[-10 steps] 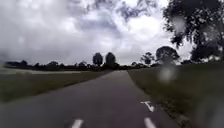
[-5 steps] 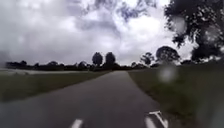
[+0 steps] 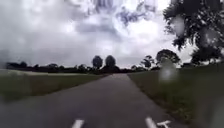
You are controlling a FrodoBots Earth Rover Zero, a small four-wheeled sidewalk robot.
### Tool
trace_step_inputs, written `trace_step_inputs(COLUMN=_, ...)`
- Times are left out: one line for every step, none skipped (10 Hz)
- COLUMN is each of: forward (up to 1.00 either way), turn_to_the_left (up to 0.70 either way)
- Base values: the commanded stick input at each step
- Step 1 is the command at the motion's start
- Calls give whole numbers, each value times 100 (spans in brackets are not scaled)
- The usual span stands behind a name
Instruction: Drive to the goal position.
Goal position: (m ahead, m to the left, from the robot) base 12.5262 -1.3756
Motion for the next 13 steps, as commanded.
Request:
trace_step_inputs(forward=85, turn_to_the_left=0)
trace_step_inputs(forward=85, turn_to_the_left=0)
trace_step_inputs(forward=85, turn_to_the_left=0)
trace_step_inputs(forward=85, turn_to_the_left=0)
trace_step_inputs(forward=85, turn_to_the_left=0)
trace_step_inputs(forward=85, turn_to_the_left=0)
trace_step_inputs(forward=85, turn_to_the_left=0)
trace_step_inputs(forward=85, turn_to_the_left=0)
trace_step_inputs(forward=85, turn_to_the_left=0)
trace_step_inputs(forward=85, turn_to_the_left=0)
trace_step_inputs(forward=85, turn_to_the_left=0)
trace_step_inputs(forward=85, turn_to_the_left=0)
trace_step_inputs(forward=85, turn_to_the_left=0)
